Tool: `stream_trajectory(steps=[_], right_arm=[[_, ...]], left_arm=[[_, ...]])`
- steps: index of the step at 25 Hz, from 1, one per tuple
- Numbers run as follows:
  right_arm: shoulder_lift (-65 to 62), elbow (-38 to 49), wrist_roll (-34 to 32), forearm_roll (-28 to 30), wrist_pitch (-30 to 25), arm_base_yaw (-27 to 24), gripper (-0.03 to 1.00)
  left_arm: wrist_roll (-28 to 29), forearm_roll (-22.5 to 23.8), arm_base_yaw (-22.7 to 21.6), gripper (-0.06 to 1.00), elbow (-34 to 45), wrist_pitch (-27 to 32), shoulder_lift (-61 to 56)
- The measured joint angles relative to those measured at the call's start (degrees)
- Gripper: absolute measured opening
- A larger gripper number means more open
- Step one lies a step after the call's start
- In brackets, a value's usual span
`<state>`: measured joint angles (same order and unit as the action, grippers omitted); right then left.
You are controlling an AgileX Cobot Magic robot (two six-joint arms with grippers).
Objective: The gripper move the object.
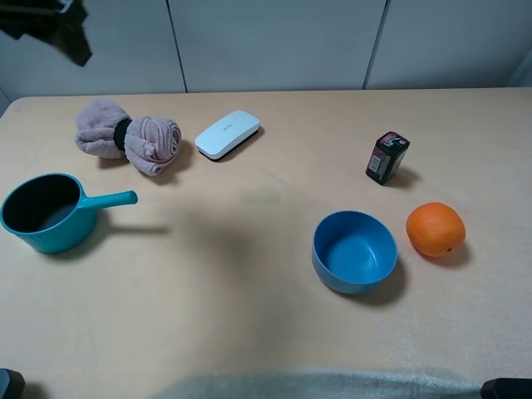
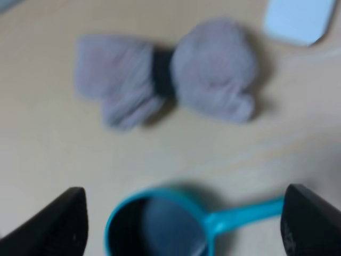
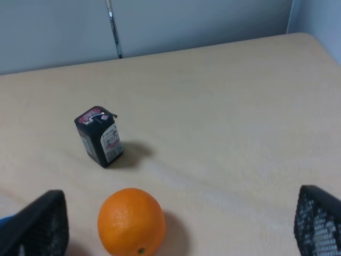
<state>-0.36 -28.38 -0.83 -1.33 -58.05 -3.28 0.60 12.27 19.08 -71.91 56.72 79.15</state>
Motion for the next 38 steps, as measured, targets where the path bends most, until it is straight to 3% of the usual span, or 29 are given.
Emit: stream_trajectory(steps=[8,11,18,25,38], right_arm=[[0.0,0.0,0.0,0.0,0.0,0.0,0.67],[0.0,0.0,0.0,0.0,0.0,0.0,0.67],[0.0,0.0,0.0,0.0,0.0,0.0,0.67],[0.0,0.0,0.0,0.0,0.0,0.0,0.67],[0.0,0.0,0.0,0.0,0.0,0.0,0.67]], left_arm=[[1.3,0.1,-12.7,0.75,20.1,2.7,-21.6],[1.8,0.2,-15.4,0.75,26.9,2.7,-30.2],[4.1,-0.1,-15.8,0.75,36.7,5.7,-47.3],[4.2,-3.8,-15.8,0.75,37.9,7.8,-58.3],[4.2,-4.2,-15.8,0.75,41.1,7.8,-68.8]])
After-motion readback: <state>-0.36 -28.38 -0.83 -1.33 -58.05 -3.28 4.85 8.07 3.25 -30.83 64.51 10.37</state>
